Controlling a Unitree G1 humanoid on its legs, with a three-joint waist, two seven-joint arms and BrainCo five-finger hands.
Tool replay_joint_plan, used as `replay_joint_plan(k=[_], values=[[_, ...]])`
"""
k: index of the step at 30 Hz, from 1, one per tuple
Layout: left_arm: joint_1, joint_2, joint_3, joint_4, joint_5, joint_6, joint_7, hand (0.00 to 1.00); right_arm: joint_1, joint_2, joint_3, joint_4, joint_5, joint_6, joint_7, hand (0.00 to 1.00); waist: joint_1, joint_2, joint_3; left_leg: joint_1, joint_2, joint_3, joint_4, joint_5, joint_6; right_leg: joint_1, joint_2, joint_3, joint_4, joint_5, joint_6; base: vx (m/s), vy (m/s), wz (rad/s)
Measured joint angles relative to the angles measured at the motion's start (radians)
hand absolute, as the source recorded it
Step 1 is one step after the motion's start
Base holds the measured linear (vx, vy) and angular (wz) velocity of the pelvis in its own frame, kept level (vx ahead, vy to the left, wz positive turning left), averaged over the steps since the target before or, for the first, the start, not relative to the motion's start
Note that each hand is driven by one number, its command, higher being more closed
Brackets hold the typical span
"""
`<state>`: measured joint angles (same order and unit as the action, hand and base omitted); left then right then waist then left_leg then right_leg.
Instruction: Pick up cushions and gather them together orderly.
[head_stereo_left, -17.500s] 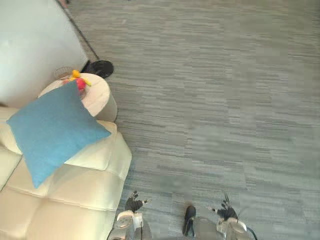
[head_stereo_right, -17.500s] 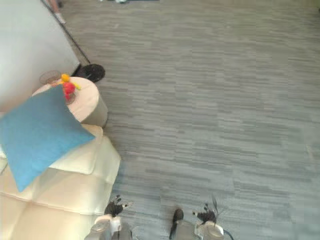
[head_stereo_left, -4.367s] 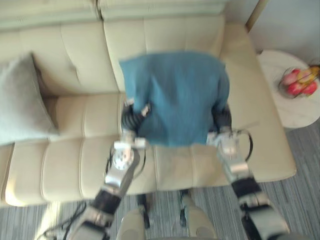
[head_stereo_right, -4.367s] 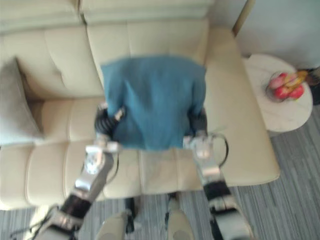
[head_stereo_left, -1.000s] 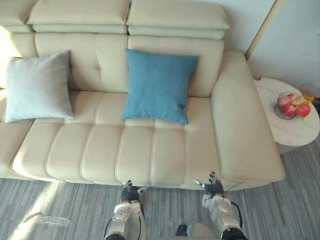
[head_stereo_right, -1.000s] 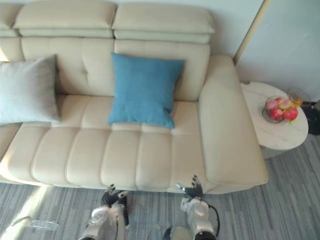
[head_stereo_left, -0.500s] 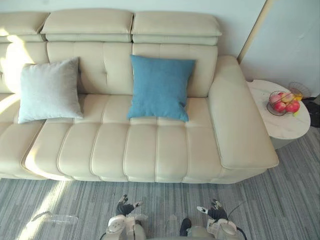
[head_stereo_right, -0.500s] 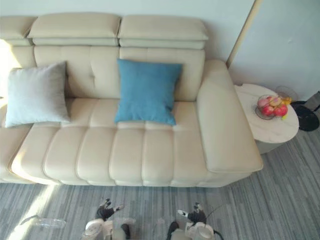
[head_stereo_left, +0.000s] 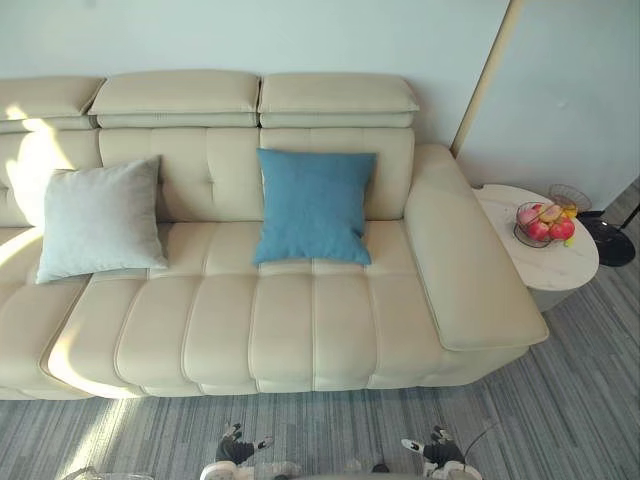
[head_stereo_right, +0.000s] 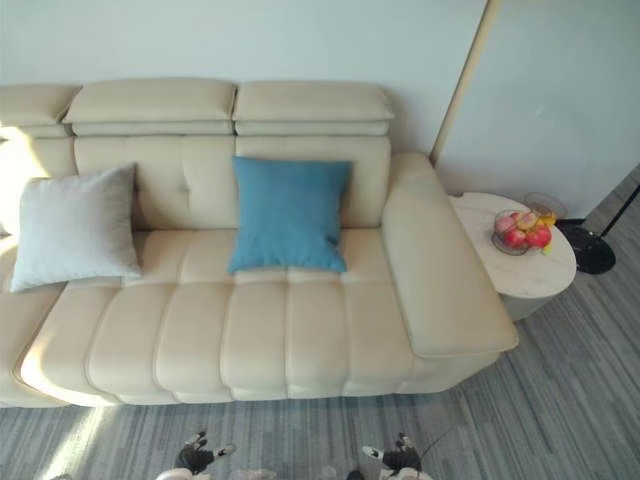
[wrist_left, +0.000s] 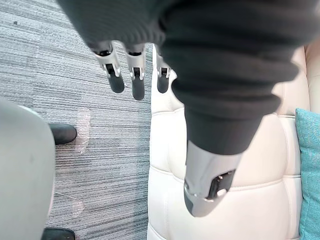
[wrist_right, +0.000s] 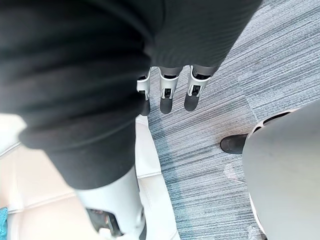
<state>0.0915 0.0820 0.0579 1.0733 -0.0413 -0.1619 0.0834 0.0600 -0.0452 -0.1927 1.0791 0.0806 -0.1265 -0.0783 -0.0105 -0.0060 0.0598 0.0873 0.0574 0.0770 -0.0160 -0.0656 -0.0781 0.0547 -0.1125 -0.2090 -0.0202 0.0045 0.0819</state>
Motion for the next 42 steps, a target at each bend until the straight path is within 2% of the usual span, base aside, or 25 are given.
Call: replay_joint_plan(k=[15, 18, 21, 22, 23, 24, 25, 26, 28, 30, 31, 33, 35, 36, 37, 38, 39, 41, 42], values=[[0.002, -0.002, 0.0, 0.006, -0.001, -0.001, -0.003, 0.0, 0.014, 0.0, -0.005, -0.001, 0.0, 0.002, 0.012, 0.0, -0.002, -0.001, 0.008, 0.024, 0.0, 0.028, -0.002, 0.004, 0.004, 0.012, -0.004, 0.021, 0.014, 0.0, 0.001, -0.02, -0.001, -0.03], [0.001, -0.003, 0.0, 0.01, -0.001, -0.001, -0.003, 0.0, 0.015, 0.0, -0.005, -0.001, 0.0, 0.002, 0.012, 0.0, -0.001, -0.001, 0.009, 0.043, 0.009, 0.08, -0.019, 0.002, 0.001, -0.007, 0.008, 0.067, 0.016, 0.003, -0.002, -0.06, -0.003, -0.47], [-0.013, -0.007, 0.013, 0.01, -0.001, -0.001, -0.003, 0.0, 0.008, 0.002, -0.011, -0.006, -0.001, 0.002, 0.012, 0.0, 0.003, -0.002, 0.02, 0.055, 0.029, 0.188, -0.01, -0.016, -0.01, -0.085, 0.036, 0.179, 0.077, 0.005, -0.009, 0.0, 0.005, -1.17], [-0.016, -0.008, 0.013, 0.011, -0.001, -0.001, -0.004, 0.0, -0.002, 0.003, -0.011, -0.006, -0.001, 0.003, 0.011, 0.0, 0.001, -0.006, 0.027, 0.056, 0.04, 0.258, 0.006, -0.03, -0.014, -0.134, 0.046, 0.197, 0.106, 0.005, -0.014, -0.02, -0.008, -1.49], [-0.022, -0.008, 0.013, 0.014, -0.001, 0.0, -0.004, 0.0, -0.007, 0.005, -0.011, -0.009, 0.0, 0.004, 0.011, 0.0, -0.001, 0.0, 0.037, 0.052, 0.051, 0.312, 0.017, -0.038, -0.017, -0.166, 0.032, 0.136, 0.125, -0.017, -0.048, -0.03, -0.012, -1.37], [-0.03, -0.006, 0.013, 0.019, -0.001, 0.001, -0.004, 0.0, -0.02, 0.004, -0.01, -0.015, 0.0, 0.004, 0.011, 0.0, -0.004, -0.002, 0.043, 0.053, 0.057, 0.348, 0.02, -0.038, -0.017, -0.173, 0.008, 0.039, 0.152, -0.025, -0.06, -0.01, -0.018, -1.24], [-0.038, -0.003, 0.012, 0.018, -0.001, 0.001, -0.003, 0.0, -0.02, 0.004, -0.008, -0.017, -0.001, 0.005, 0.01, 0.0, -0.007, -0.007, 0.044, 0.057, 0.07, 0.398, 0.02, -0.041, -0.025, -0.195, -0.038, -0.118, 0.185, -0.033, -0.073, 0.05, -0.017, -0.97], [-0.042, 0.002, 0.012, 0.018, -0.001, 0.001, -0.004, 0.0, -0.019, 0.006, -0.006, -0.017, -0.001, 0.006, 0.01, 0.0, -0.006, -0.012, 0.046, 0.061, 0.075, 0.417, 0.022, -0.041, -0.03, -0.197, -0.057, -0.186, 0.194, -0.027, -0.077, 0.08, -0.04, -1.16], [-0.049, 0.01, 0.01, 0.019, -0.001, 0.001, -0.004, 0.0, -0.019, 0.002, 0.001, -0.025, -0.003, 0.006, 0.01, 0.0, -0.007, -0.005, 0.05, 0.075, 0.108, 0.489, 0.024, -0.037, -0.048, -0.218, -0.065, -0.292, 0.214, -0.025, -0.086, 0.12, -0.121, -1.04], [-0.06, 0.01, 0.009, 0.019, 0.0, 0.002, -0.004, 0.0, -0.02, -0.002, 0.0, -0.04, -0.003, 0.01, 0.009, 0.0, -0.008, 0.005, 0.059, 0.103, 0.131, 0.559, 0.024, -0.028, -0.066, -0.238, -0.105, -0.432, 0.312, -0.09, -0.112, 0.13, -0.155, -0.98], [-0.061, 0.01, 0.009, 0.026, 0.0, 0.002, -0.004, 0.0, -0.024, -0.005, 0.001, -0.044, -0.003, 0.009, 0.009, 0.0, -0.011, 0.004, 0.061, 0.125, 0.143, 0.578, 0.027, -0.023, -0.074, -0.24, -0.105, -0.438, 0.359, -0.119, -0.114, 0.2, -0.237, -0.77], [-0.072, -0.003, 0.021, 0.03, 0.0, 0.002, -0.009, 0.0, -0.035, -0.017, 0.001, -0.042, -0.003, 0.011, 0.009, 0.0, -0.022, 0.02, 0.07, 0.144, 0.162, 0.606, 0.05, -0.002, -0.109, -0.246, -0.077, -0.4, 0.387, -0.157, -0.123, 0.21, -0.273, -0.65], [-0.076, -0.022, 0.043, 0.031, 0.0, 0.002, -0.011, 0.0, -0.039, -0.018, 0.012, -0.041, -0.003, 0.011, 0.01, 0.0, -0.031, 0.016, 0.074, 0.095, 0.223, 0.603, 0.237, -0.003, -0.12, -0.247, -0.044, -0.356, 0.378, -0.18, -0.128, 0.22, -0.297, -0.76], [-0.072, -0.037, 0.069, 0.031, -0.001, 0.003, -0.014, 0.0, -0.041, -0.017, 0.022, -0.043, -0.001, 0.01, 0.011, 0.0, -0.035, 0.019, 0.088, 0.026, 0.319, 0.572, 0.507, 0.018, -0.074, -0.213, 0.002, -0.302, 0.343, -0.182, -0.144, 0.24, -0.314, -1.02], [-0.067, -0.044, 0.102, 0.017, -0.001, 0.0, -0.02, 0.0, -0.041, -0.012, 0.031, -0.046, 0.0, 0.009, 0.01, 0.0, -0.032, 0.026, 0.095, -0.022, 0.359, 0.521, 0.644, 0.018, 0.008, -0.191, 0.034, -0.26, 0.325, -0.182, -0.158, 0.27, -0.258, -1.8], [-0.062, -0.05, 0.121, 0.016, -0.003, -0.001, -0.019, 0.0, -0.05, -0.026, 0.042, -0.042, 0.001, 0.009, 0.008, 0.0, -0.011, 0.031, 0.1, -0.094, 0.33, 0.386, 0.785, -0.074, -0.007, -0.184, 0.067, -0.171, 0.308, -0.194, -0.186, 0.23, -0.044, -2.1], [-0.063, -0.054, 0.119, 0.01, -0.004, 0.0, -0.021, 0.0, -0.063, -0.036, 0.041, -0.036, 0.001, 0.01, 0.008, 0.0, -0.003, 0.041, 0.11, -0.143, 0.263, 0.278, 0.825, -0.145, -0.045, -0.163, 0.09, -0.102, 0.288, -0.193, -0.197, 0.24, 0.012, -2.28], [-0.063, -0.056, 0.114, -0.005, -0.02, -0.001, -0.02, 0.0, -0.066, -0.038, 0.04, -0.033, 0.002, 0.011, 0.001, 0.0, 0.003, 0.036, 0.13, -0.196, 0.162, 0.181, 0.769, -0.212, -0.015, -0.11, 0.115, 0.015, 0.261, -0.189, -0.204, 0.3, 0.053, -2.02], [-0.063, -0.054, 0.108, -0.012, -0.026, -0.002, -0.02, 0.0, -0.061, -0.037, 0.039, -0.034, 0.002, 0.011, -0.001, 0.0, 0.009, 0.031, 0.131, -0.23, 0.117, 0.147, 0.704, -0.225, -0.015, -0.095, 0.121, 0.075, 0.259, -0.189, -0.2, 0.32, 0.073, -1.81]])
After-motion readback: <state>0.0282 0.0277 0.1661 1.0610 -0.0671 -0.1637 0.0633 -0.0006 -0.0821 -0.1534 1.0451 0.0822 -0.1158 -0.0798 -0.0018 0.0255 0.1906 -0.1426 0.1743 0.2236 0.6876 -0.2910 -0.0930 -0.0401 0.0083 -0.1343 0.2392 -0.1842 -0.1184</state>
